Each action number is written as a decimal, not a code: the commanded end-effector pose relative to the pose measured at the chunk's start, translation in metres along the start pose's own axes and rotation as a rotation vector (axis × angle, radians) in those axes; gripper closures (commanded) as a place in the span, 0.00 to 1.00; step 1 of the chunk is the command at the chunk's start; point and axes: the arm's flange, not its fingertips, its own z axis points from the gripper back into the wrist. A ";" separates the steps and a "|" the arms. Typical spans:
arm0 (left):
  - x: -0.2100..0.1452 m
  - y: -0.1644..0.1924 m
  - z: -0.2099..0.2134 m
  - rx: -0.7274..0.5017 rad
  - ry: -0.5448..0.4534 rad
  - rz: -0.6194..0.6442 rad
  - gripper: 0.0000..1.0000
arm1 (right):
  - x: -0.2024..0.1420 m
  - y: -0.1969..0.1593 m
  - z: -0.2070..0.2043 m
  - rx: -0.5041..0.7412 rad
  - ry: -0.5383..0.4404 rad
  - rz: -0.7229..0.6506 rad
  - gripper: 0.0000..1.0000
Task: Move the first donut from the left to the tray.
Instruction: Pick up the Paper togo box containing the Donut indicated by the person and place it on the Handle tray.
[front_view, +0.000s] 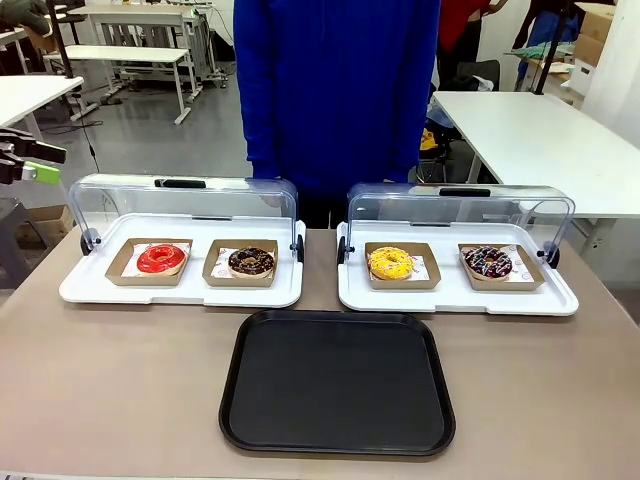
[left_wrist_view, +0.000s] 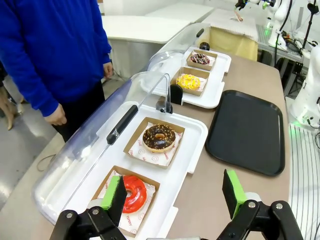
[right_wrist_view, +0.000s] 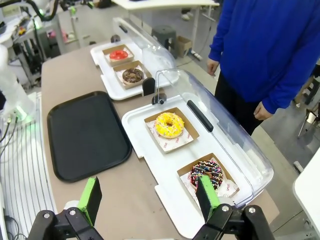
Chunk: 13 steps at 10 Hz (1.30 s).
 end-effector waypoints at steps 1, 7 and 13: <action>0.000 0.000 0.000 -0.006 -0.007 -0.004 0.00 | 0.002 -0.002 -0.001 0.001 -0.030 0.022 0.00; 0.000 0.000 0.000 -0.006 -0.007 -0.004 0.00 | 0.002 -0.002 -0.001 0.001 -0.030 0.022 0.00; 0.000 0.000 0.000 -0.006 -0.007 -0.004 0.00 | 0.002 -0.002 -0.001 0.001 -0.030 0.022 0.00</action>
